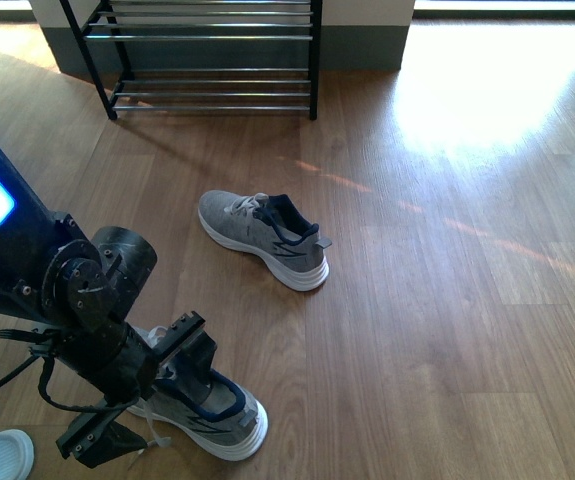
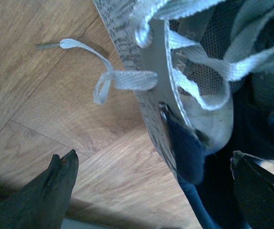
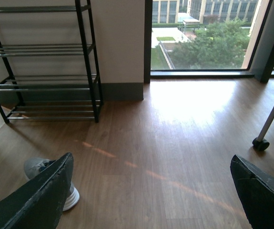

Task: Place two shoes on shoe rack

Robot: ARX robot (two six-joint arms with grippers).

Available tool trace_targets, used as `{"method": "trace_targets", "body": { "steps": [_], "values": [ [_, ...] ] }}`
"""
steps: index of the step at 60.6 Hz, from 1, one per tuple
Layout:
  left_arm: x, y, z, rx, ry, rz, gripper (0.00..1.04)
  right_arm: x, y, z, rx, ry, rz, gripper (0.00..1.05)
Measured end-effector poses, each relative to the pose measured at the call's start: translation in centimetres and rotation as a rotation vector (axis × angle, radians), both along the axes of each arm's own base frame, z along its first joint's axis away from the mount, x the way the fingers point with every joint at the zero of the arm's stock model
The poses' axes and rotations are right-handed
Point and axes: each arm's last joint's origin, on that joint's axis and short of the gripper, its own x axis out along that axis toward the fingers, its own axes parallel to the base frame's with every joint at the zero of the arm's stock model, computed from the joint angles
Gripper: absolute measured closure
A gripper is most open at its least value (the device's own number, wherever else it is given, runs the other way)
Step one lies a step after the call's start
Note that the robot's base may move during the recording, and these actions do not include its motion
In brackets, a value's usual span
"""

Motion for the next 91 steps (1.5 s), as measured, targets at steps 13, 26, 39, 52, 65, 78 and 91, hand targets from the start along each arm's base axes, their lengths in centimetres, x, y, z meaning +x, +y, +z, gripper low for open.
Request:
{"method": "trace_targets", "body": {
  "steps": [13,26,39,52,65,78,91],
  "values": [
    [0.3,0.8,-1.9,0.052,0.052,0.006,0.09,0.0,0.0,0.0,0.000,0.000,0.000,0.09],
    [0.6,1.5,-2.6,0.101,0.049,-0.033,0.34,0.0,0.0,0.0,0.000,0.000,0.000,0.09],
    [0.8,1.5,-2.6,0.101,0.037,-0.054,0.66,0.0,0.0,0.0,0.000,0.000,0.000,0.09],
    [0.8,1.5,-2.6,0.115,0.008,-0.056,1.04,0.0,0.0,0.0,0.000,0.000,0.000,0.09],
    [0.1,2.3,0.6,0.196,-0.084,-0.079,1.03,0.0,0.0,0.0,0.000,0.000,0.000,0.09],
    [0.1,4.0,8.5,0.372,-0.314,-0.100,1.03,0.0,0.0,0.0,0.000,0.000,0.000,0.09],
    [-3.4,5.9,15.8,0.595,-0.496,-0.105,1.03,0.0,0.0,0.0,0.000,0.000,0.000,0.09]
  ]
}}
